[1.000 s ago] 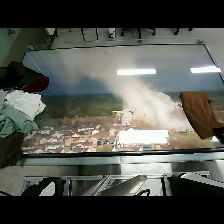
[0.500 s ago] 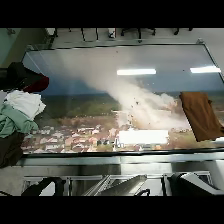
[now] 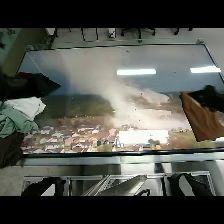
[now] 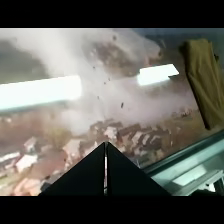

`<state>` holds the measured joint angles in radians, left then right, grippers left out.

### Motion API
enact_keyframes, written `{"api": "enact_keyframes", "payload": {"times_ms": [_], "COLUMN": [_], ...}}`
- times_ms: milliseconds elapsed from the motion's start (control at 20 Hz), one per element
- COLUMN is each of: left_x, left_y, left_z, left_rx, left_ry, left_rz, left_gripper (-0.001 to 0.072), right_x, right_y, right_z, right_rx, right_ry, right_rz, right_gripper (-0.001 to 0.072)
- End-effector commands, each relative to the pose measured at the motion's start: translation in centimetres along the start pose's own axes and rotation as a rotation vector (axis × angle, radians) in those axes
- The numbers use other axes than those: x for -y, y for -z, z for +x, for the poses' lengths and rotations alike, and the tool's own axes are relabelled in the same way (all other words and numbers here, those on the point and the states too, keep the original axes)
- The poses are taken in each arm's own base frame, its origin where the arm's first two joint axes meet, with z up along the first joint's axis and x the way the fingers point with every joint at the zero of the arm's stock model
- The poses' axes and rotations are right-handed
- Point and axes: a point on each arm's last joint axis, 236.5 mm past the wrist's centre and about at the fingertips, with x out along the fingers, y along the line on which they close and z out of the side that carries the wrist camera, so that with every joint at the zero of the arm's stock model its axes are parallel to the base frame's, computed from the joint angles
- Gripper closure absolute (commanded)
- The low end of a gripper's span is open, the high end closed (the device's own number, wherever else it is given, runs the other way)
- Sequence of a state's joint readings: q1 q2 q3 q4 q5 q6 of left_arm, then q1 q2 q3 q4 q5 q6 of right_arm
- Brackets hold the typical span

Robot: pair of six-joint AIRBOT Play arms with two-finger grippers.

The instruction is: Fold the shirts.

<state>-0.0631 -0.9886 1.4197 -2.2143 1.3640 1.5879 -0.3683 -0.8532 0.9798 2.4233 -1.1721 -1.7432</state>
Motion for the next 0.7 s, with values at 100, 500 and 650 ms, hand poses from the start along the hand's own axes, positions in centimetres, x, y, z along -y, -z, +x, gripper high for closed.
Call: {"api": "enact_keyframes", "payload": {"times_ms": [100,500,650], "left_x": [1.7,1.0,1.0], "left_y": [9.0,9.9,9.9], "left_z": [5.7,6.7,6.7], "left_rx": [-0.145,-0.131,-0.132], "left_ry": [0.024,0.018,0.018], "left_rz": [0.088,0.069,0.068], "left_gripper": [0.0687,0.0687,0.0687], "right_x": [-9.1,-8.8,-8.8], "right_y": [8.0,11.9,11.8], "right_z": [7.9,8.2,8.2], "right_rx": [-0.17,-0.331,-0.33], "right_ry": [-0.1,-0.103,-0.103], "right_rz": [-0.252,-0.254,-0.254], "right_gripper": [0.0692,0.0692,0.0692]}}
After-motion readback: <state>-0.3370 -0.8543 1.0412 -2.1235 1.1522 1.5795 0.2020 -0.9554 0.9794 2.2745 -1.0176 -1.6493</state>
